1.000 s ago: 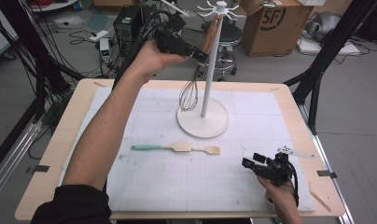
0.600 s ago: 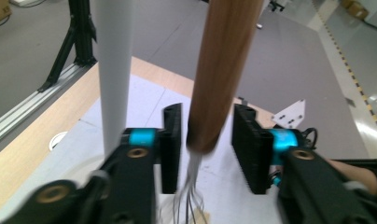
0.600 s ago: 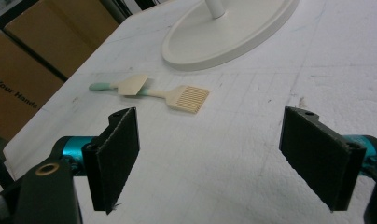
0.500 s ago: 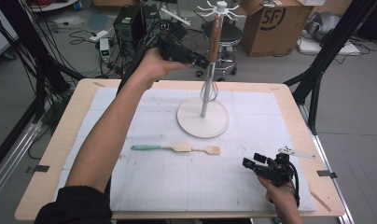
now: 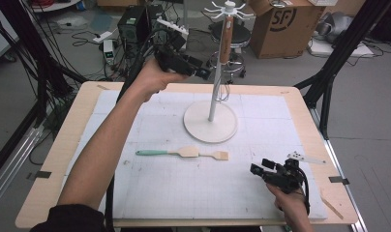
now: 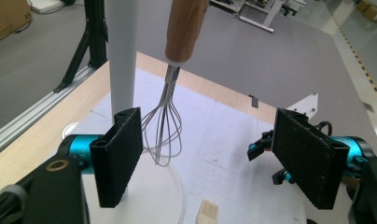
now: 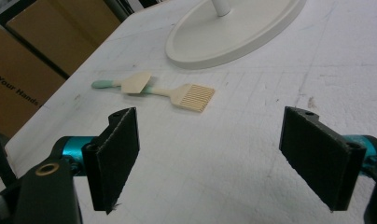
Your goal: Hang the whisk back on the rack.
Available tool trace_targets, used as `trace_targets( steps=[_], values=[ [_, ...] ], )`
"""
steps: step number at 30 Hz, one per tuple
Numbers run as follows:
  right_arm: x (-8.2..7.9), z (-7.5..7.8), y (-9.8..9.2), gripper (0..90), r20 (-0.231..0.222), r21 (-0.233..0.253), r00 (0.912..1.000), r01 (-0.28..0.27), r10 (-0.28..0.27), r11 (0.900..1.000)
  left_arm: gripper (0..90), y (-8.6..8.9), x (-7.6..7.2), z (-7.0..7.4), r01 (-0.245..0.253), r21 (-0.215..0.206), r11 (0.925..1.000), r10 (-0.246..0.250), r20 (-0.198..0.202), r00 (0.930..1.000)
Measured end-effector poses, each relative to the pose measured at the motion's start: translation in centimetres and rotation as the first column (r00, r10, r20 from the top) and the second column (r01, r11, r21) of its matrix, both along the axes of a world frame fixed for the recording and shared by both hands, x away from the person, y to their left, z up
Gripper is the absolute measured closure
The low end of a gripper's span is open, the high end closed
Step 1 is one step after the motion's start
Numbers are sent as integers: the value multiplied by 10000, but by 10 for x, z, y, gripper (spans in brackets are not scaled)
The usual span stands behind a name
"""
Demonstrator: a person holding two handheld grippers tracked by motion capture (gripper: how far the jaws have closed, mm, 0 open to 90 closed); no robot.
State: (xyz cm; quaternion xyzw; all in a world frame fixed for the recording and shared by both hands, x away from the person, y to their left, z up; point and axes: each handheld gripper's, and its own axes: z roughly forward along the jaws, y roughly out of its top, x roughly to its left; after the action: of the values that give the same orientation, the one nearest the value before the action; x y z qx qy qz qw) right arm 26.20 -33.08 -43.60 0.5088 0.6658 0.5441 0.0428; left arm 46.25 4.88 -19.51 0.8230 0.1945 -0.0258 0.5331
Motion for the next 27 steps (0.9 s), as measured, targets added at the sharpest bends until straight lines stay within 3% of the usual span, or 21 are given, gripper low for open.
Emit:
trace_targets(
  steps=[3,12,18,21,27],
  values=[
    [0,0,0,192,51,-24,10000,-20,20,10000,237,7,-9,-6,-7,275,9996,4,97,10000],
    [-2,2,4,192,140,-128,9999,-91,93,9999,236,36,-39,-30,-38,-264,9996,43,198,9998],
    [-3,2,6,192,116,-207,9999,-89,91,9997,234,54,-56,-48,-228,-303,9993,236,245,9994],
    [-2,2,7,191,76,-220,10000,-62,64,9997,232,61,-67,-60,-327,-318,9990,337,322,9989],
    [-1,1,9,191,147,-277,9998,-131,135,9995,228,71,-81,-90,-669,-66,9977,670,106,9977]
  ],
)
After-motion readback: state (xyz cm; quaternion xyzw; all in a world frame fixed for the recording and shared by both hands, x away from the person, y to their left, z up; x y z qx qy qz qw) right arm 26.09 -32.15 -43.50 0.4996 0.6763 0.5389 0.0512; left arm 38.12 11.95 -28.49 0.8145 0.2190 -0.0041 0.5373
